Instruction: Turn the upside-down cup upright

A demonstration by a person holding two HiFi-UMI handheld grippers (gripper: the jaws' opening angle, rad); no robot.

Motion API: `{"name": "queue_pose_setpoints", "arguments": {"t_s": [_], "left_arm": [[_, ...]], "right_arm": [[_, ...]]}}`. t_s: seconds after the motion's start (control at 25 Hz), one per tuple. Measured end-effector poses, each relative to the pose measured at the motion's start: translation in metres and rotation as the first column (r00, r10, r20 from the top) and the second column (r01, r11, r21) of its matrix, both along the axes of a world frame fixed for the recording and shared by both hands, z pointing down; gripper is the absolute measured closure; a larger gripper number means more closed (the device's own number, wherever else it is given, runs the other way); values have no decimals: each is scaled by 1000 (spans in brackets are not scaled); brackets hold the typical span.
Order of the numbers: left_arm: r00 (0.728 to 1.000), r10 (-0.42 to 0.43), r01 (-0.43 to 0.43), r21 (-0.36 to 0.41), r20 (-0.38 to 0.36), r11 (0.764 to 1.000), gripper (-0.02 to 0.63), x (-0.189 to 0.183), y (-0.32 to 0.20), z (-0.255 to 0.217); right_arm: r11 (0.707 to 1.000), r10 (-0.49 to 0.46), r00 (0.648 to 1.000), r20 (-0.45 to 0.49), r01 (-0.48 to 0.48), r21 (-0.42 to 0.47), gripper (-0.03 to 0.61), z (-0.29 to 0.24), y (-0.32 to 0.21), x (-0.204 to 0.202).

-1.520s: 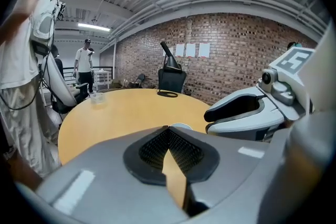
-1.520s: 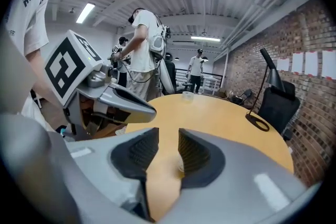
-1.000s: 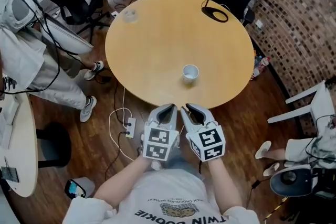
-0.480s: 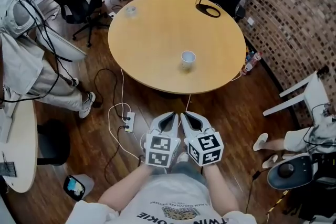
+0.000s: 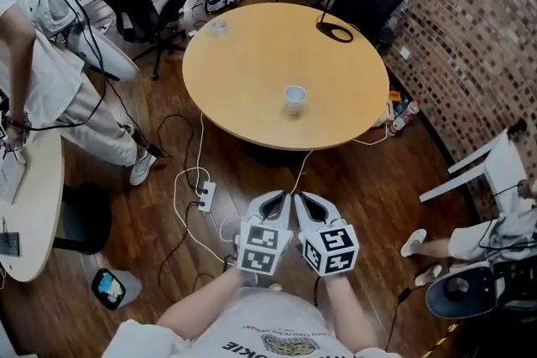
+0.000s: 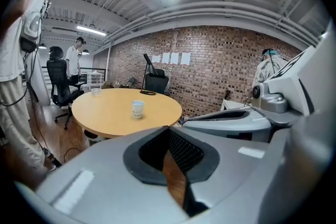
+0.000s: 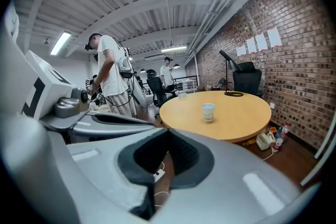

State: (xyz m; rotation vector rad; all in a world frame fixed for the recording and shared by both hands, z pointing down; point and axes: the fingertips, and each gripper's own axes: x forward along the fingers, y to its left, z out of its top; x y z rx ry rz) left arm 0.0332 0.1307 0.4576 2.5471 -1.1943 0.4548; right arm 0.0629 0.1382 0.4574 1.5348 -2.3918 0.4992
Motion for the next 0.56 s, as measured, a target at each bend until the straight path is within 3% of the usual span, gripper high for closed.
{"name": "queue_pose_setpoints", "arguments": {"t_s": [0.56], "left_arm": [[999,-7,7,-7,46,1000,611,24,64,2]], "right_arm": [[1000,-4,999,47,4,10,575,-2,59,25]]}}
